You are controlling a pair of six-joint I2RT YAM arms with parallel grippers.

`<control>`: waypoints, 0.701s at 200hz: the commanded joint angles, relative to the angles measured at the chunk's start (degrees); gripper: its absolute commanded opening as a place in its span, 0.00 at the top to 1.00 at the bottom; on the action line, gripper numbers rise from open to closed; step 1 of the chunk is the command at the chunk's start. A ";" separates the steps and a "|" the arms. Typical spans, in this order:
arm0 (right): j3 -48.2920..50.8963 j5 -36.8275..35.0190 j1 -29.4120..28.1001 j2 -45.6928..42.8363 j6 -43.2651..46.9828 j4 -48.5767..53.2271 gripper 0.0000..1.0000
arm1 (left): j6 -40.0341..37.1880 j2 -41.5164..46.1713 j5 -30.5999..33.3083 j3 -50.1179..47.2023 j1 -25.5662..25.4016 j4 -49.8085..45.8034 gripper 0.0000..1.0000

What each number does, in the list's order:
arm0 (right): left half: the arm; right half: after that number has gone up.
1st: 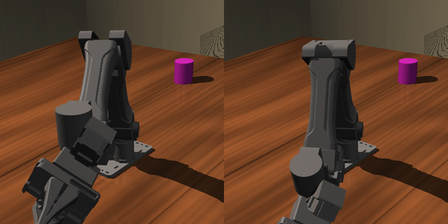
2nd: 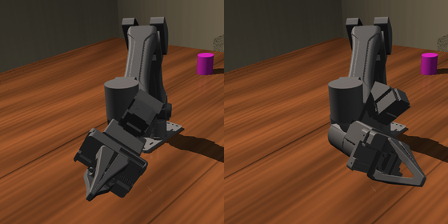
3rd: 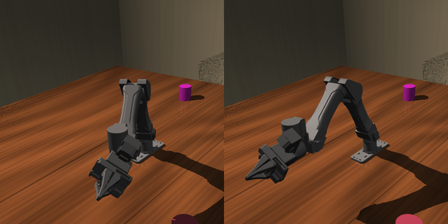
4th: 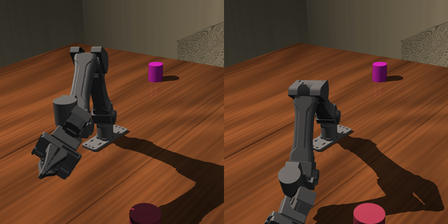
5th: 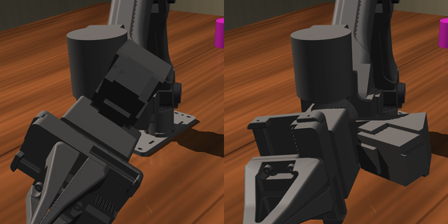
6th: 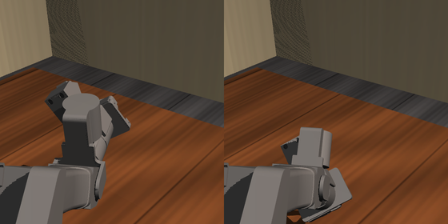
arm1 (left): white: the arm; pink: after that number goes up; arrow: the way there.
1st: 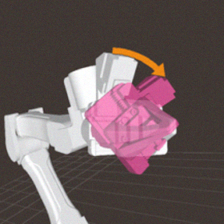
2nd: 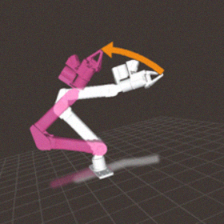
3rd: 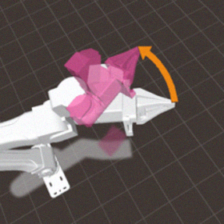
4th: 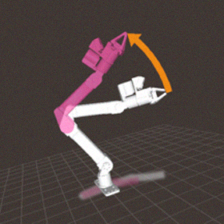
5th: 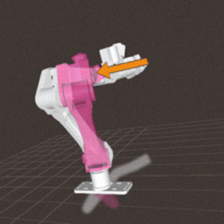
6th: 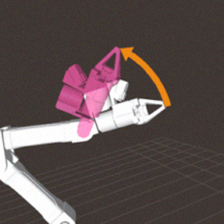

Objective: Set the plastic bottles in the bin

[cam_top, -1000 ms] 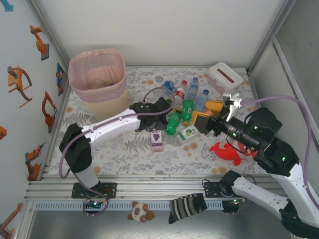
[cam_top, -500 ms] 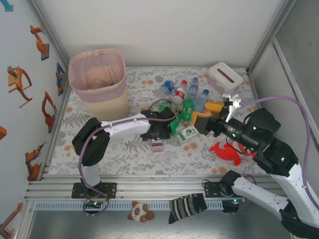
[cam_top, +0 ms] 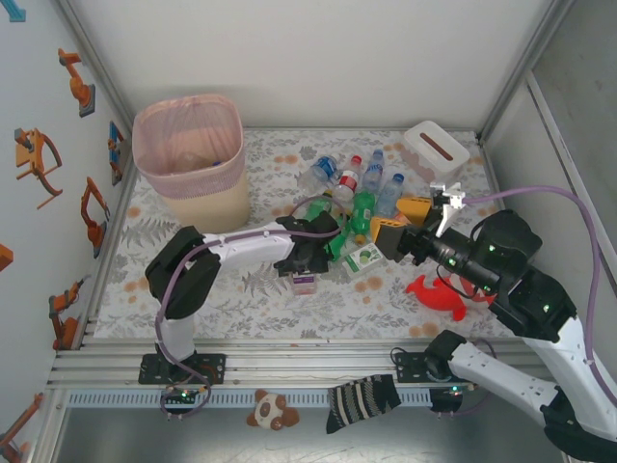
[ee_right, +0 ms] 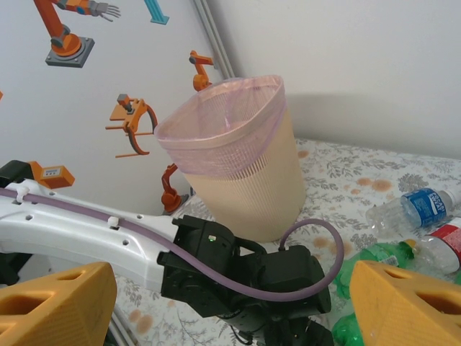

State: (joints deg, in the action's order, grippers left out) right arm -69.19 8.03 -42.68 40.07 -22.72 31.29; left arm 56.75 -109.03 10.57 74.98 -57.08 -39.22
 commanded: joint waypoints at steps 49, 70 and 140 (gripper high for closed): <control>0.46 -0.28 -0.19 -0.91 -1.41 -0.44 0.17 | -0.86 -0.68 -0.01 -0.47 -0.09 -0.40 0.33; 0.47 -0.37 -0.21 -0.96 -1.37 -0.35 0.17 | -1.31 0.32 0.72 -0.28 -0.05 -1.18 0.35; 0.11 -0.39 -0.21 -0.92 -1.22 -0.01 0.17 | -6.20 6.44 4.74 4.93 0.34 -6.70 0.36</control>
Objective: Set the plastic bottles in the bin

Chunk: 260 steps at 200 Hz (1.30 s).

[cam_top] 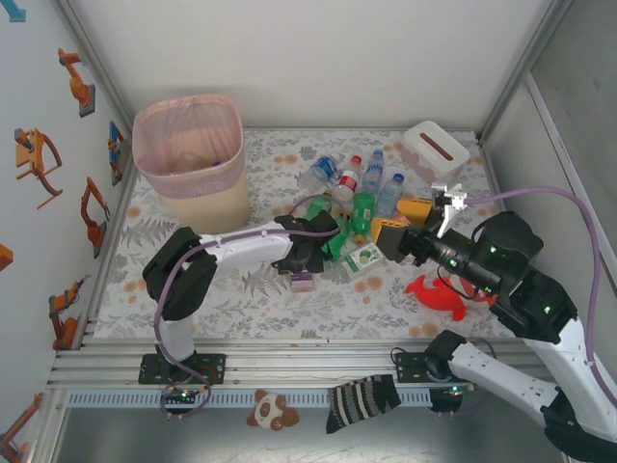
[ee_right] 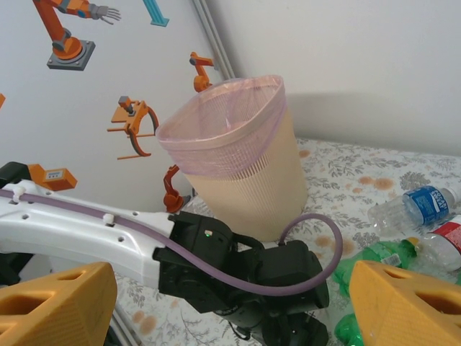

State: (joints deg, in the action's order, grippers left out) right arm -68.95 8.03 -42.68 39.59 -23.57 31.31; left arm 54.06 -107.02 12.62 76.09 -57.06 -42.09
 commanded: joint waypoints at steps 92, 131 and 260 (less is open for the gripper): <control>-0.31 -0.38 -0.19 -0.10 -0.40 -0.20 0.17 | -15.04 17.11 3.38 11.91 7.49 -4.61 0.37; -0.18 -0.39 -0.21 -0.05 -0.34 -0.36 0.17 | -18.58 20.58 5.97 19.22 10.86 -9.05 0.39; -1.80 0.48 -0.18 1.89 -0.34 -0.99 0.17 | -32.66 20.89 6.59 41.46 29.66 -15.95 0.44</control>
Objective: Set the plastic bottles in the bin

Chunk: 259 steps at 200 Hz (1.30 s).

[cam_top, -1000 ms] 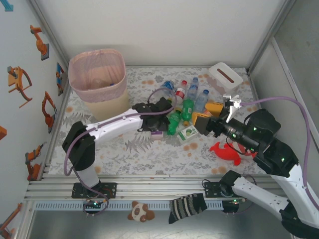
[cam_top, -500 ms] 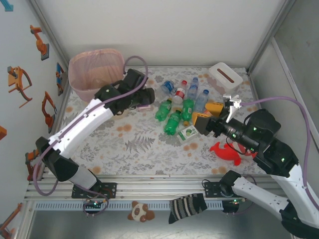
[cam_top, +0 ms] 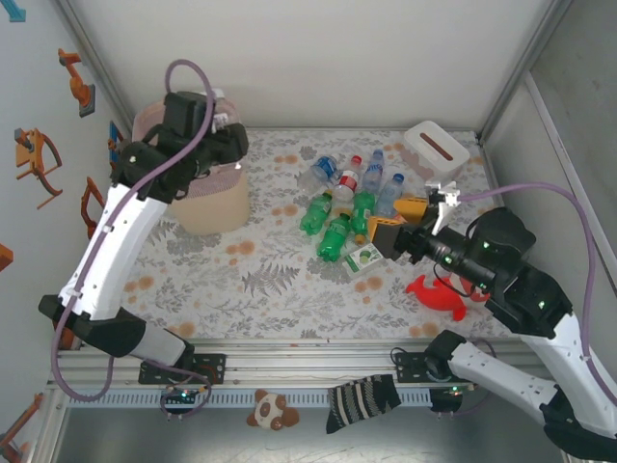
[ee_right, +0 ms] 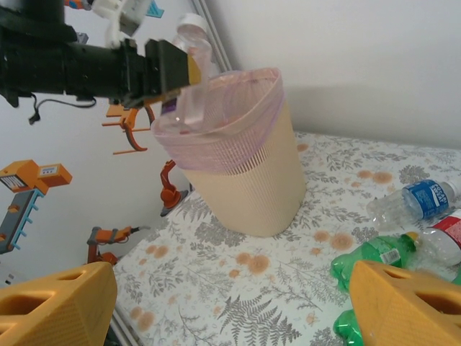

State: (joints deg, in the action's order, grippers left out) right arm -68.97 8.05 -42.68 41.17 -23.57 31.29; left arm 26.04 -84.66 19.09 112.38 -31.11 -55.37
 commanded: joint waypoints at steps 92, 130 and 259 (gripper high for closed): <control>-2.92 0.38 -0.21 0.76 -0.25 -0.97 0.17 | -8.73 -15.40 -9.84 17.29 19.04 -8.45 0.44; -3.14 0.47 -0.21 0.70 -0.50 -0.79 0.17 | -8.91 -20.74 -13.07 17.40 21.20 -10.84 0.44; -1.79 -0.36 -0.22 -0.73 -0.80 -0.17 0.17 | -7.12 -28.89 -16.70 2.57 22.63 -10.88 0.42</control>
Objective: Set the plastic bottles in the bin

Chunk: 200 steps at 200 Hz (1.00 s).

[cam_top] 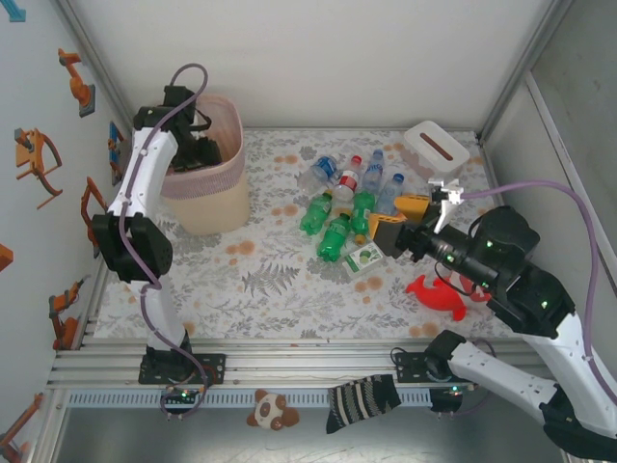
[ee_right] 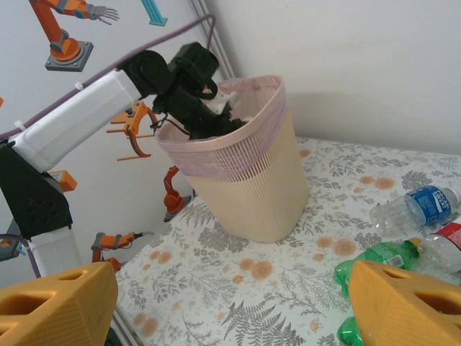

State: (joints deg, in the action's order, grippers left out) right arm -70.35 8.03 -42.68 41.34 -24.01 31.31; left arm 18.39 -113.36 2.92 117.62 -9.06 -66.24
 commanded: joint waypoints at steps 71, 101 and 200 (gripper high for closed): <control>0.03 -0.39 -0.23 -1.44 -0.44 -0.20 0.17 | 0.33 -3.78 -1.36 -8.35 1.97 1.79 0.40; 0.06 -0.39 -0.17 -1.79 -0.59 -0.15 0.17 | 0.06 -6.30 -1.35 -8.82 2.18 2.16 0.37; -0.12 -1.09 -0.21 -2.94 -0.86 0.68 0.17 | -0.03 -4.84 -3.52 -7.65 2.42 3.74 0.21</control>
State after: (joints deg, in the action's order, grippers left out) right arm -70.28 7.84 -42.68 38.89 -24.21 32.27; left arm 18.46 -117.99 0.21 110.08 -6.92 -63.18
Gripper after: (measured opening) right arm 0.827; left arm 0.769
